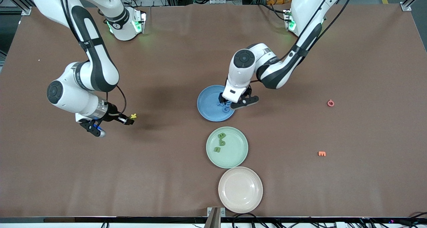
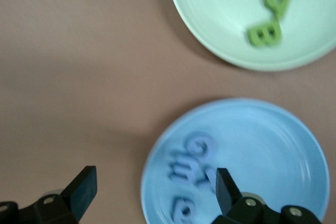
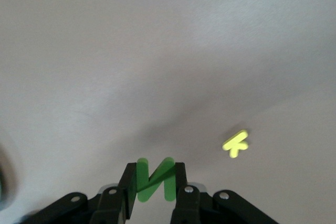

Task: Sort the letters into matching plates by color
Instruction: 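Release the blue a while the right gripper carries the N toward the green plate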

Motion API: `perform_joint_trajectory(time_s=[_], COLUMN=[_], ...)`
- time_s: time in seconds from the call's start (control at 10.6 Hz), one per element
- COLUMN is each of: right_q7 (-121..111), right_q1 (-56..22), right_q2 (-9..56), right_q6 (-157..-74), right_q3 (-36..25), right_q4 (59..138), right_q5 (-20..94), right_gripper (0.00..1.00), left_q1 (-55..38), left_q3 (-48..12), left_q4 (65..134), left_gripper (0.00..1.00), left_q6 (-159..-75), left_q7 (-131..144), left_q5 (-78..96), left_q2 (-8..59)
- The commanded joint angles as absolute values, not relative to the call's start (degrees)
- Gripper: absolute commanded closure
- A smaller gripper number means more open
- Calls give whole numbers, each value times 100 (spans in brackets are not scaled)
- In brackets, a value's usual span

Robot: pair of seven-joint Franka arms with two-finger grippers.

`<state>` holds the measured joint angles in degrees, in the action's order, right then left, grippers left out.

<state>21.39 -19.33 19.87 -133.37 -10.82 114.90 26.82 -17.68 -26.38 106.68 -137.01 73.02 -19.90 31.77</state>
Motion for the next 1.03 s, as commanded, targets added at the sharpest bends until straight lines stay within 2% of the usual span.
perform_joint_trajectory(time_s=[0.0, 0.28, 0.47, 0.94], right_q7=[2810, 3566, 3962, 5184], right_q1=[-1916, -1995, -2013, -2407], right_q2=[2135, 2250, 2337, 3197], right_q6=[-13412, -13702, -13702, -13711], right_q3=[-792, -502, -344, -264], right_q4=[11180, 11092, 10856, 9574], right_q5=[2848, 2848, 2856, 2839], right_gripper=[100, 100, 100, 100], left_q1=[-1347, -635, -519, 306], left_q3=[-2566, -2566, -2558, -2637], left_q4=[10371, 10336, 10336, 10362], left_gripper=[0, 0, 0, 0], left_q6=[-13220, -12703, -12385, -12243], left_q7=[6761, 5865, 5574, 4520], left_q5=[-2109, -2101, -2101, -2030], left_q2=[3077, 2980, 2936, 2787])
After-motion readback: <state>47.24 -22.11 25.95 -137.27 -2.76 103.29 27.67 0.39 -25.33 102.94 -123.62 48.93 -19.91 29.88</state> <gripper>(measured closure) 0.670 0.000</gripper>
